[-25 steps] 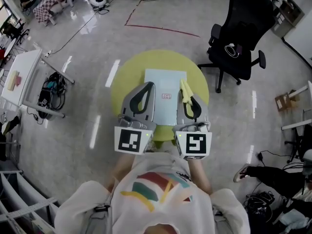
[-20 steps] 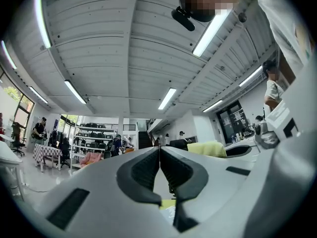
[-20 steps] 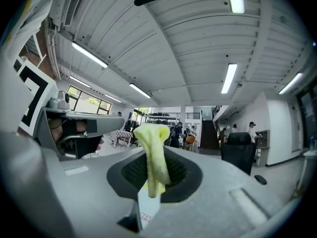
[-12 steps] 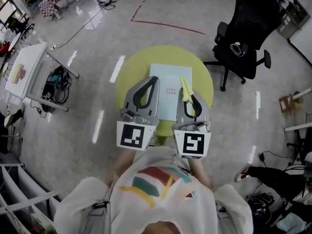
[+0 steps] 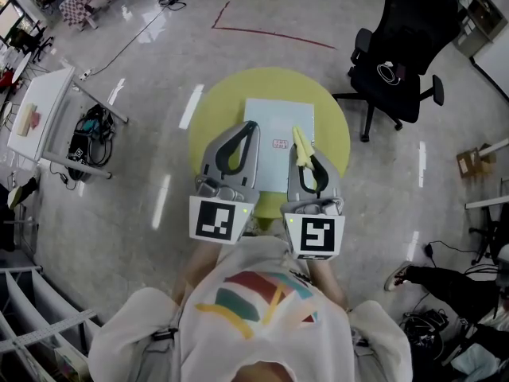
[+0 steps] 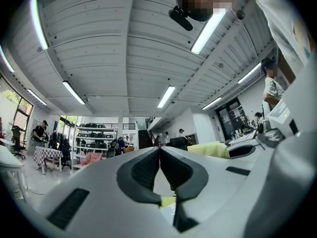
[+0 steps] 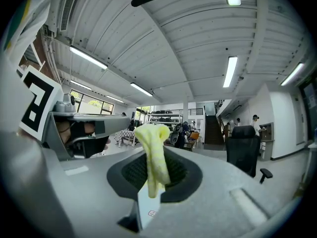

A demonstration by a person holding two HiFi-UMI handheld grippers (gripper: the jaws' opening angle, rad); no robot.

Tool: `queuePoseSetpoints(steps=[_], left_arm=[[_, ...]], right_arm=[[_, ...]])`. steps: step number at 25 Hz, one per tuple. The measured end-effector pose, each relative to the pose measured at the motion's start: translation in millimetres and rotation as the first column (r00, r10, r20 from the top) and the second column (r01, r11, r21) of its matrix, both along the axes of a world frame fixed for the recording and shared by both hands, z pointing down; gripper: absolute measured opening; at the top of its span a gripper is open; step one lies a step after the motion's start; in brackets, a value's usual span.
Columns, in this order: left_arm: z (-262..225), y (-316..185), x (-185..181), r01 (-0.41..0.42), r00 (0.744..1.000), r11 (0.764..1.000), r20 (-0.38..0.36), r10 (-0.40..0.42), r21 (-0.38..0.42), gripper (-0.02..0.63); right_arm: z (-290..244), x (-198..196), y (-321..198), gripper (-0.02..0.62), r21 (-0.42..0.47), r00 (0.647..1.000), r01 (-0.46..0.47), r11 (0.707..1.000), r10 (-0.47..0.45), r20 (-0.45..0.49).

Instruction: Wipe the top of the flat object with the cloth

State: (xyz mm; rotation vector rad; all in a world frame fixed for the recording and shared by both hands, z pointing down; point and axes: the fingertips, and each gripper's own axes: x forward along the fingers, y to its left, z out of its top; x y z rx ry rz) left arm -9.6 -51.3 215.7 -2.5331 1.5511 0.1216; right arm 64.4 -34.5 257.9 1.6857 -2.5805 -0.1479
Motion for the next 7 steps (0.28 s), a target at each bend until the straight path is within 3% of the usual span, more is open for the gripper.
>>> queuePoseSetpoints(steps=[7], left_arm=[[6.9, -5.5, -6.5, 0.008, 1.0, 1.0, 0.016, -0.008, -0.014, 0.017]], right_arm=[[-1.7, -6.4, -2.3, 0.028, 0.015, 1.0, -0.001, 1.0, 0.001, -0.021]])
